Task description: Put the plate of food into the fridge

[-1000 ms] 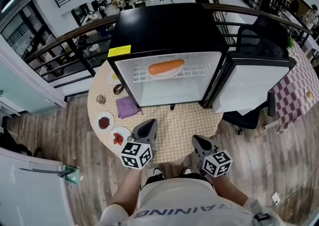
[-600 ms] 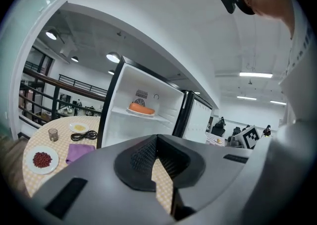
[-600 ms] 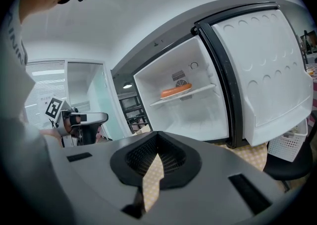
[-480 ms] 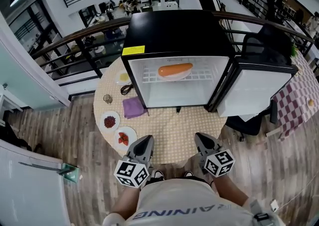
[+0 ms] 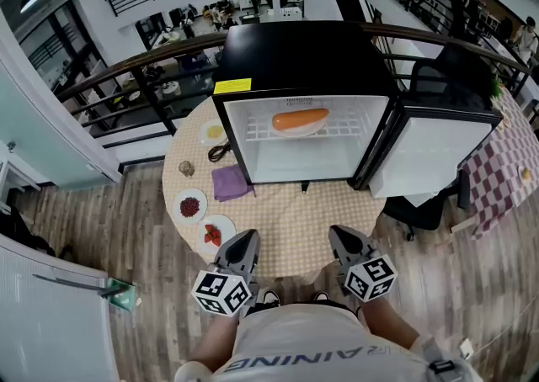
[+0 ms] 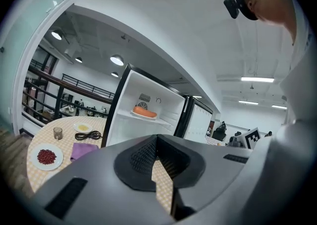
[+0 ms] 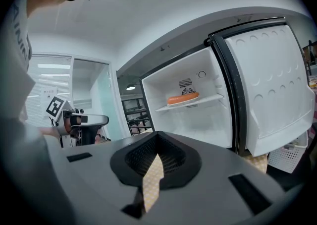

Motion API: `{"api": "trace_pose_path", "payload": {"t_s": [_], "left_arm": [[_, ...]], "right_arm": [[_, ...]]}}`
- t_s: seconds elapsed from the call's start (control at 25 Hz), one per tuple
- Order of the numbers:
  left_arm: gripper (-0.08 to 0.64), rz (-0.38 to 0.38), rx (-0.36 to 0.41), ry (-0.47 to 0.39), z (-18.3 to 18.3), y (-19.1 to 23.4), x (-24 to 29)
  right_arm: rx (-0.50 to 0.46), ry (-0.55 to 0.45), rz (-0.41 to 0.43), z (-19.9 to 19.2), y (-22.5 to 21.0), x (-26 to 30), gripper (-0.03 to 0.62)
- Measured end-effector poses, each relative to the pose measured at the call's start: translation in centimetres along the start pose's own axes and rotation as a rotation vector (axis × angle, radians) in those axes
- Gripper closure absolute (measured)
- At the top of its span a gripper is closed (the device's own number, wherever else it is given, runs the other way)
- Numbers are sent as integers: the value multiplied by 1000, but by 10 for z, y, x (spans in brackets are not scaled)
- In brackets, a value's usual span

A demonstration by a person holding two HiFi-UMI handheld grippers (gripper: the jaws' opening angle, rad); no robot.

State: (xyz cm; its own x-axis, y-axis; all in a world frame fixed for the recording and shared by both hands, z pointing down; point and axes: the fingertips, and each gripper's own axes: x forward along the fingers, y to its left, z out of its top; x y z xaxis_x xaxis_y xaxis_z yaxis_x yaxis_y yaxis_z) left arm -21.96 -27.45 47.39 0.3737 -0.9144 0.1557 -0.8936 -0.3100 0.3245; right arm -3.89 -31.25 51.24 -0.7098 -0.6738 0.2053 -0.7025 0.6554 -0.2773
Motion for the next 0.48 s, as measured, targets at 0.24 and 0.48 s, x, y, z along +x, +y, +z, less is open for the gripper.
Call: {"api": "trace_pose_path", "payload": {"t_s": [0.24,0.48], "left_arm": [[551,-10,-6,12,-3,1,0],[551,-19,-26,24,-8,-3,-1]], "right_arm": [[1,6,6,-2,3,-2,571],[1,13,11,-4,7,-5,571]]}}
